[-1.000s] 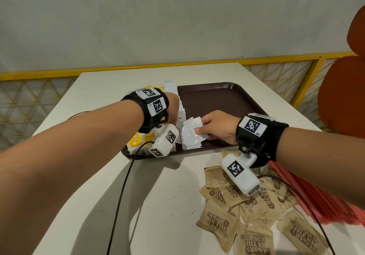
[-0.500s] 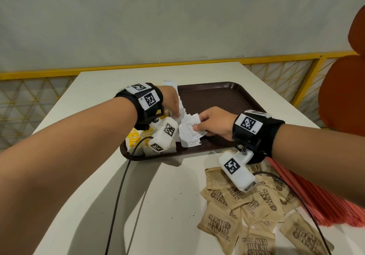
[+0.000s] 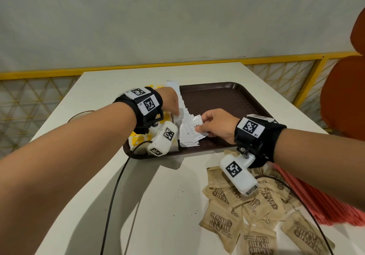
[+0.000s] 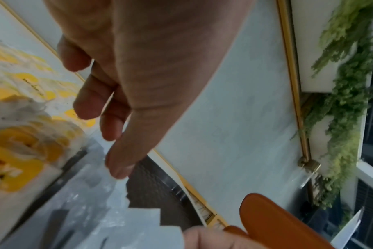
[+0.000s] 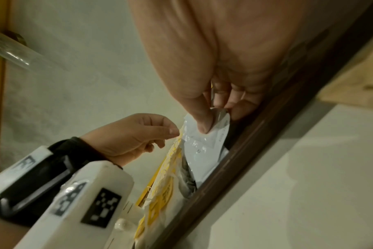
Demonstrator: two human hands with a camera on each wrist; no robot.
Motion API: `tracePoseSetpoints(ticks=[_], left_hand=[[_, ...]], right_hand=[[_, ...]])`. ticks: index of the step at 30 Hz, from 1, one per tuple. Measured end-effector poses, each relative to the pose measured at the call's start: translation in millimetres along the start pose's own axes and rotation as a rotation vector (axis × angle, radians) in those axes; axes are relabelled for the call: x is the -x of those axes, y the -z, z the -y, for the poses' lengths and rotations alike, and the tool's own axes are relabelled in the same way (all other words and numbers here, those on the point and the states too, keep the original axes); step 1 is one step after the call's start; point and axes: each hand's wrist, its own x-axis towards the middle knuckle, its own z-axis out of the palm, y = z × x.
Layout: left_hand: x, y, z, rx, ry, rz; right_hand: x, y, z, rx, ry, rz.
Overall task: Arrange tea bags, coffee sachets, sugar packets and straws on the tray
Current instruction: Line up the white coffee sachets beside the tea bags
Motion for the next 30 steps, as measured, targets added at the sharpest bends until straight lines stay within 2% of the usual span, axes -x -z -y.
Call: tracePoseSetpoints(ticks=[2, 5, 10, 16, 20, 24, 30], left_hand=[[5.5, 4.5, 0.5, 0.062, -0.021, -0.008], [13.4, 4.4, 1.0, 0.130, -0.071, 0.062], [16.4, -5.0, -5.0, 0.084, -0.150, 0.068], [14.9, -0.3, -6.5, 0.063, -0.144, 0.019], [15.2, -0.2, -10.4, 0.012, -0.146, 0.041], [17.5, -2.3, -11.7, 0.008, -0.118, 0.052], [25.2, 4.5, -6.7, 0.050, -0.105, -0.012]], right_hand=[[2.2, 0.7, -0.5, -0.030, 0.006, 0.004], [4.8, 2.2, 0.0, -0.059, 0.014, -0.001], [7.8, 1.5, 0.2, -0.060, 0.028, -0.013], [13.8, 4.2, 1.5, 0.021, 0.010, 0.004], [18.0, 1.0, 4.9, 0.010, -0.027, 0.054], [19.3, -1.0, 8.9, 0.159, -0.014, 0.043], [23.1, -4.1, 12.1, 0.148, 0.030, 0.087]])
